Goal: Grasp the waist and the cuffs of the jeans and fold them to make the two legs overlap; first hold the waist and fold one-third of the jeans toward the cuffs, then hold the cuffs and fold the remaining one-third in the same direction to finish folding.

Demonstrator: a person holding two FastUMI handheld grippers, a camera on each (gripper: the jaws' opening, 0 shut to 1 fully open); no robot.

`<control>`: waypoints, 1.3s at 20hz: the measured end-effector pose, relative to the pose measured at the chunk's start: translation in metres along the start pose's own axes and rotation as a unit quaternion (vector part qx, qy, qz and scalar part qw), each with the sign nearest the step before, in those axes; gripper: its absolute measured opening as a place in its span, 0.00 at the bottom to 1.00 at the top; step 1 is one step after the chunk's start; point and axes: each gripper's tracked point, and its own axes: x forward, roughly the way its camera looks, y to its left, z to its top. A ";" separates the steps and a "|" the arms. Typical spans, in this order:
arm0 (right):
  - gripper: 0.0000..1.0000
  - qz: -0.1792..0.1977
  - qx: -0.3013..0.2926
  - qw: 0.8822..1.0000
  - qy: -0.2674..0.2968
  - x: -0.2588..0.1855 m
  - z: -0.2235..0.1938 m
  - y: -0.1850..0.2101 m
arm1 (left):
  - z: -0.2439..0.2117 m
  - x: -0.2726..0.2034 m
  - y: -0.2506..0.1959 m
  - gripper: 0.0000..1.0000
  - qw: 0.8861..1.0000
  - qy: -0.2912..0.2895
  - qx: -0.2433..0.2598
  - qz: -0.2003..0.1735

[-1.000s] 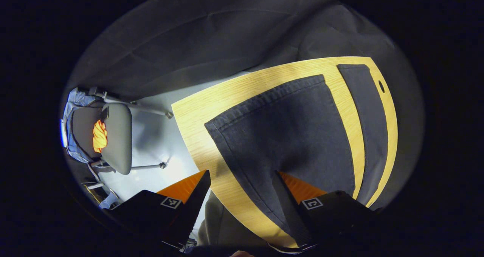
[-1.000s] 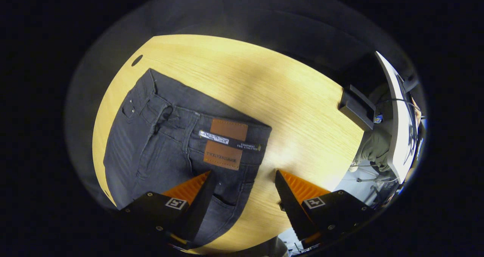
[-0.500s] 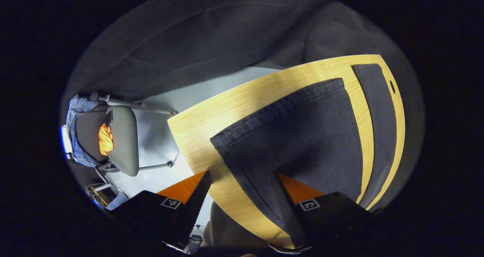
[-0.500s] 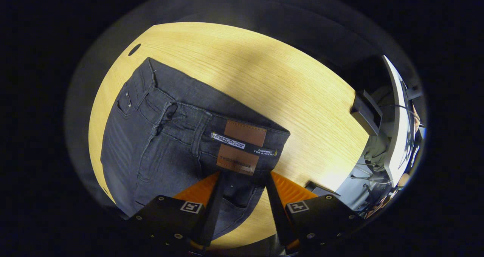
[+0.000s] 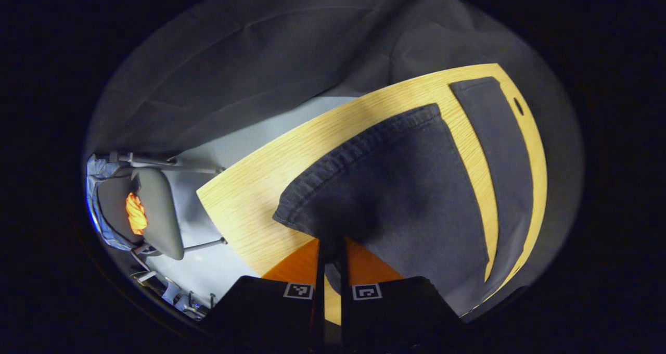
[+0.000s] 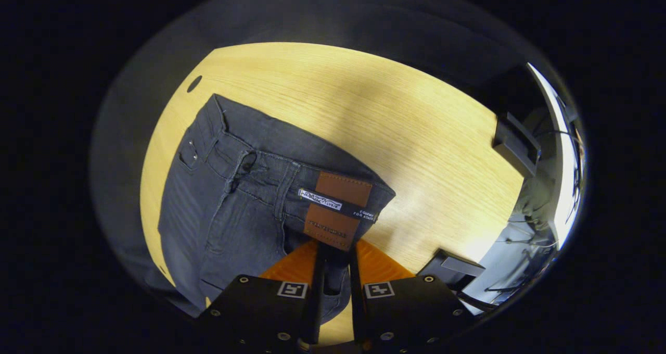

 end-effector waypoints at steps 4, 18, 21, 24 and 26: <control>0.12 0.073 0.099 0.992 0.011 -0.001 -0.003 0.011 | 0.004 -0.002 -0.003 0.01 0.999 -0.022 -0.012 -0.041; 0.11 0.168 0.104 0.975 -0.097 -0.067 0.009 0.043 | 0.049 -0.079 -0.071 0.01 0.975 -0.116 0.032 -0.186; 0.11 0.177 0.100 0.973 -0.105 -0.079 0.012 0.052 | 0.055 -0.083 -0.086 0.01 0.970 -0.122 0.039 -0.205; 0.11 0.178 0.092 0.973 -0.112 -0.092 0.017 0.066 | 0.065 -0.092 -0.104 0.01 0.965 -0.131 0.054 -0.220; 0.11 0.183 0.085 0.973 -0.116 -0.100 0.020 0.079 | 0.075 -0.100 -0.120 0.01 0.960 -0.138 0.056 -0.236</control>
